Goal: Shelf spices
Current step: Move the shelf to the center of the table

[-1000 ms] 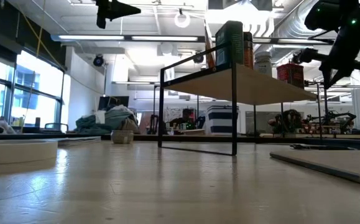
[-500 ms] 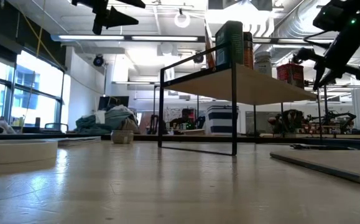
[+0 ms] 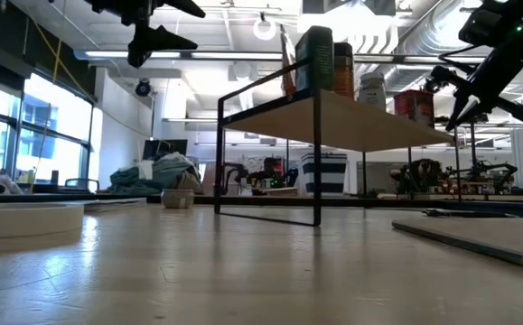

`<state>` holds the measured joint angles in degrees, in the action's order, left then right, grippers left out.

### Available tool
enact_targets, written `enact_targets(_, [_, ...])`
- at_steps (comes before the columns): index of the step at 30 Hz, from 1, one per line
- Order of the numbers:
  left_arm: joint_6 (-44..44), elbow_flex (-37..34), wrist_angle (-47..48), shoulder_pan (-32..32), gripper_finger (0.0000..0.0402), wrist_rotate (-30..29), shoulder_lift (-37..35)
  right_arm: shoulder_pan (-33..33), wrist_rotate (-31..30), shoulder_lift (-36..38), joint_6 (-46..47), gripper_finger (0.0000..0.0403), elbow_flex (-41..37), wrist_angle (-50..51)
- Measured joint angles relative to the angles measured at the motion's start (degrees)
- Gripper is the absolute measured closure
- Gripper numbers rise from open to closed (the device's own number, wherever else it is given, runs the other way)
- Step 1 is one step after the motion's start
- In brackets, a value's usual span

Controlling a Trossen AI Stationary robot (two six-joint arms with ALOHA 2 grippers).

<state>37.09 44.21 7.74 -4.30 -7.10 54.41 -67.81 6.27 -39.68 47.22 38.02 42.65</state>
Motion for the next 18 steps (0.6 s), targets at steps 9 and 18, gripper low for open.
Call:
enact_targets(9, [4.92,0.00,1.76,8.46,0.0168,1.22,-0.13,0.21,4.80,0.00,-1.00,0.0403,0.00,0.04])
enact_targets(18, [10.41,0.00,5.64,15.43,0.0168,-5.97,-0.09,6.77,6.42,-0.02,-0.63,0.0403,0.04,2.13])
